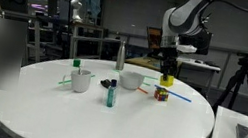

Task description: Pick up the yellow cube from the white bowl and place it on top of the Rubik's cube.

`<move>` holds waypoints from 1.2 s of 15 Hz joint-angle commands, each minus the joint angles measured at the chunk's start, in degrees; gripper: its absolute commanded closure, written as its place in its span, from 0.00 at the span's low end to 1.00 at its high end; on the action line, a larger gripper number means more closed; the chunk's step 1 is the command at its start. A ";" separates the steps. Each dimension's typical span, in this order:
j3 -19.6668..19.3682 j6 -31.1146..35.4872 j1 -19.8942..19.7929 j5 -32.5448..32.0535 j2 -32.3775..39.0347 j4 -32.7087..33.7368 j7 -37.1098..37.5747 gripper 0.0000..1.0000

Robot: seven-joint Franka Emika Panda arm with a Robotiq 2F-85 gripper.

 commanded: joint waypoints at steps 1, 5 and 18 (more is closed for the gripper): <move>-0.23 -3.88 -0.15 1.45 2.94 4.12 -0.97 0.69; -0.48 -5.02 -0.45 1.44 5.45 6.23 -0.91 0.69; -0.15 -7.90 -0.34 2.22 10.12 10.83 -0.78 0.69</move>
